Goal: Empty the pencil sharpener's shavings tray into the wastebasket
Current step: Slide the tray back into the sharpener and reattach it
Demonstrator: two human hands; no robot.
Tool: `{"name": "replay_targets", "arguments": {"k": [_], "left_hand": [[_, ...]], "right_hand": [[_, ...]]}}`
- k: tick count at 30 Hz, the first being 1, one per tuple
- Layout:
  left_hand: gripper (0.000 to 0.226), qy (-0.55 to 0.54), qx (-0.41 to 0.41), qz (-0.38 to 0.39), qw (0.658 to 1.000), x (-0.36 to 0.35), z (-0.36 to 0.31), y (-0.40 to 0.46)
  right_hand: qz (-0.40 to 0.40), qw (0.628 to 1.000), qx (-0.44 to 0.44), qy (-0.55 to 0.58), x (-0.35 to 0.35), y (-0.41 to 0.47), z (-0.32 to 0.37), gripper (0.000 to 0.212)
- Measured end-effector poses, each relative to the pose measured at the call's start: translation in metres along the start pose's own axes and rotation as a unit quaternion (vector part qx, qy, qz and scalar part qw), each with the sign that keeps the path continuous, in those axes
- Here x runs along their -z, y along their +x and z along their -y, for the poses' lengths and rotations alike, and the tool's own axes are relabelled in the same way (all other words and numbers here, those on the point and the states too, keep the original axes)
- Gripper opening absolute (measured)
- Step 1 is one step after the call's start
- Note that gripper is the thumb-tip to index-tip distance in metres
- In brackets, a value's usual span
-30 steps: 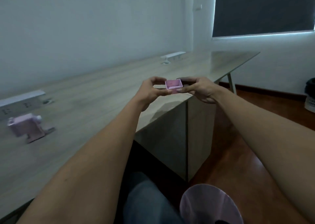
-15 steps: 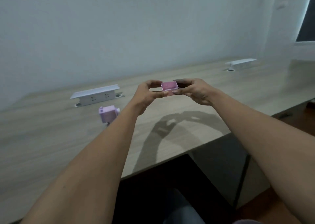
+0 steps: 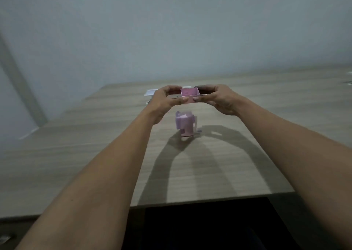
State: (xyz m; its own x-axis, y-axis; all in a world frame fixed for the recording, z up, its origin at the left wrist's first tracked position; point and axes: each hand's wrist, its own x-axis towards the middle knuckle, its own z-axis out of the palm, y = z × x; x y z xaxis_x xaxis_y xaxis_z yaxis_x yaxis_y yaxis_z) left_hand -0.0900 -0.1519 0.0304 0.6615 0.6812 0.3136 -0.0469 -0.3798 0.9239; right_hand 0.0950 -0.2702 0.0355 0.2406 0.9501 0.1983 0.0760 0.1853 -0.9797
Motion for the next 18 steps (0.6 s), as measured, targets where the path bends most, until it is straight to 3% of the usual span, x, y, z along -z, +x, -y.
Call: {"name": "replay_targets", "arguments": {"k": [5,11,18], "left_hand": [[0.054,0.010,0.010,-0.013,1.000,0.034,0.017,-0.003],[0.050,0.001,0.037,-0.050,0.998,0.065,0.041,-0.011],[0.054,-0.018,0.102,-0.057,0.993,0.076,0.093,-0.027]], "right_hand": [[0.030,0.998,0.004,-0.053,-0.022,0.018,-0.015,0.048],[-0.036,0.993,-0.017,-0.108,-0.009,0.021,-0.037,0.063],[-0.010,0.990,-0.027,-0.141,-0.004,0.015,-0.053,0.058]]}}
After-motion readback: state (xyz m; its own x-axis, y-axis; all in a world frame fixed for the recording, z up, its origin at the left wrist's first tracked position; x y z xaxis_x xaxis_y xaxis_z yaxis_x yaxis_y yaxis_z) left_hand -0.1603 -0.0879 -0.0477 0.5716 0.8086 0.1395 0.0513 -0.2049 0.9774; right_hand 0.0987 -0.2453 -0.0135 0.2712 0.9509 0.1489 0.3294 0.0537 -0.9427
